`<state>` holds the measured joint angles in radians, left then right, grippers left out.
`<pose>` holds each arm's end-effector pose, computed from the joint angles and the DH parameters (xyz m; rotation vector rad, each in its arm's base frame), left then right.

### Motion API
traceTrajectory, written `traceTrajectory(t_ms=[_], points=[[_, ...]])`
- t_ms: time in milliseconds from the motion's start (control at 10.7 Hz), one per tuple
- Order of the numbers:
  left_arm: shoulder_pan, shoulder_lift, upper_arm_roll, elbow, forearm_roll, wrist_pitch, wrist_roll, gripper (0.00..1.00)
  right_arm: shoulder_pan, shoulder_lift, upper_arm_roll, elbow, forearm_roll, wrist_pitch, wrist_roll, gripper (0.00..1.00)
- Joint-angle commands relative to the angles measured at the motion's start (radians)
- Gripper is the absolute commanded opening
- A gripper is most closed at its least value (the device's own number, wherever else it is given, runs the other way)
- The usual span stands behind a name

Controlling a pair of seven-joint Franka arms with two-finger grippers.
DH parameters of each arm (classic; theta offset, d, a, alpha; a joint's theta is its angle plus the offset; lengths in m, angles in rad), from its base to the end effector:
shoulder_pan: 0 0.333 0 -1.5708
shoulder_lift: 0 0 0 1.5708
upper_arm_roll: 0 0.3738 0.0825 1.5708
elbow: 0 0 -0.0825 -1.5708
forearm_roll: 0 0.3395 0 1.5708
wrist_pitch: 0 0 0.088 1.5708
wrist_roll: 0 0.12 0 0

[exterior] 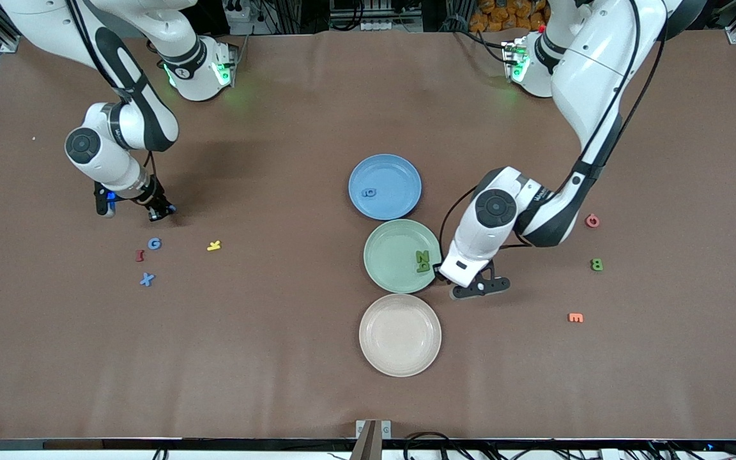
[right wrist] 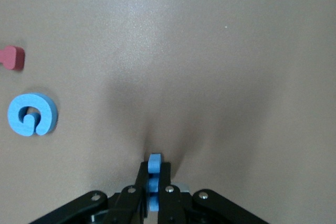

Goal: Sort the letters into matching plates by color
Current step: 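Drop the green u onto the green plate while the right gripper lifts blue m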

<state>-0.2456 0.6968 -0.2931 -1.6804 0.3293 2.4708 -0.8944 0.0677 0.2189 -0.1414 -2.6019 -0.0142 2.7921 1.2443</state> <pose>0.6179 -0.3247 0.2832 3.0625 0.2875 0.1951 0.4305 -0.0319 0.2622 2.4642 -1.8765 -0.0043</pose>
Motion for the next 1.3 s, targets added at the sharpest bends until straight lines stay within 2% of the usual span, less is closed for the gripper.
traceTrajectory(t_ms=[0, 186, 558, 745, 1210], points=[[-0.050, 0.010, 0.012, 0.027, 0.010, -0.004, -0.095, 0.00, -0.003, -0.006, 0.002, -0.007, 0.002, 0.015, -0.016, 0.00], [-0.076, 0.026, 0.012, 0.044, 0.008, -0.004, -0.130, 0.00, -0.005, -0.010, 0.003, 0.015, 0.002, -0.011, -0.038, 0.00], [-0.095, 0.038, 0.012, 0.053, 0.008, -0.004, -0.167, 0.00, -0.016, -0.065, 0.009, 0.140, 0.008, -0.328, -0.392, 0.00], [-0.116, 0.047, 0.012, 0.068, 0.008, -0.004, -0.187, 0.00, -0.016, -0.065, 0.083, 0.180, 0.013, -0.362, -0.553, 0.00], [-0.141, 0.079, 0.014, 0.096, 0.008, -0.004, -0.241, 0.00, -0.016, -0.061, 0.328, 0.269, 0.002, -0.374, -0.620, 0.00]])
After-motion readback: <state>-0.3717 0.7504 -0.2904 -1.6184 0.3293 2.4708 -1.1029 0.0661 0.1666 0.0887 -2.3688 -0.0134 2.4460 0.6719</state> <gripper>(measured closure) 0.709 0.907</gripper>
